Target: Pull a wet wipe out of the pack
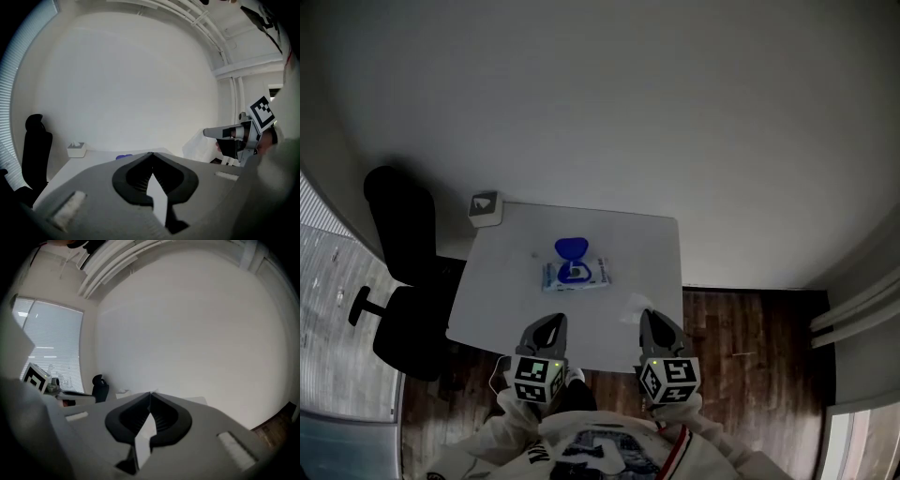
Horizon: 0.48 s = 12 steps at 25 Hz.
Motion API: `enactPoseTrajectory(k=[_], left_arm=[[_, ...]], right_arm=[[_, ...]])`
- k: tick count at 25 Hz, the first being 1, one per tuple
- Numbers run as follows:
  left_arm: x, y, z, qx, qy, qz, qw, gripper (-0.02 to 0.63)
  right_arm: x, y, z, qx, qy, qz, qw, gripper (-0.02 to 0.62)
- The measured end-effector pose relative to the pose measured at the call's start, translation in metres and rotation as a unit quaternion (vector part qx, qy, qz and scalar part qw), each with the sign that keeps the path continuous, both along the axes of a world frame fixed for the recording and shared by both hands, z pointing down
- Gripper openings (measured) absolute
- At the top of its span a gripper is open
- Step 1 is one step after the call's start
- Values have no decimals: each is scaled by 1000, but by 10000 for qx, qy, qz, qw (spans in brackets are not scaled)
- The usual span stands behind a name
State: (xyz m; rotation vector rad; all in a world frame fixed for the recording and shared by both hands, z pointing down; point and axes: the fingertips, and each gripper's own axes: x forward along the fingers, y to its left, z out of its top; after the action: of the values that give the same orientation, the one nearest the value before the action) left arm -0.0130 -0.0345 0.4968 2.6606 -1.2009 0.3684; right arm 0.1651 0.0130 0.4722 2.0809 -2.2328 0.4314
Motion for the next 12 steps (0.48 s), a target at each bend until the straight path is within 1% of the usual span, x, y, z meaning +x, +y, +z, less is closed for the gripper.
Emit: enactPoseTrajectory(k=[6, 12], left_arm=[[10, 49, -7, 115, -59, 0, 9999, 3], [9, 91, -15, 184, -74, -92, 9998, 3]], right_arm=[[4, 43, -3, 113, -73, -66, 9999, 9], [1, 82, -6, 199, -101, -161, 9996, 9]])
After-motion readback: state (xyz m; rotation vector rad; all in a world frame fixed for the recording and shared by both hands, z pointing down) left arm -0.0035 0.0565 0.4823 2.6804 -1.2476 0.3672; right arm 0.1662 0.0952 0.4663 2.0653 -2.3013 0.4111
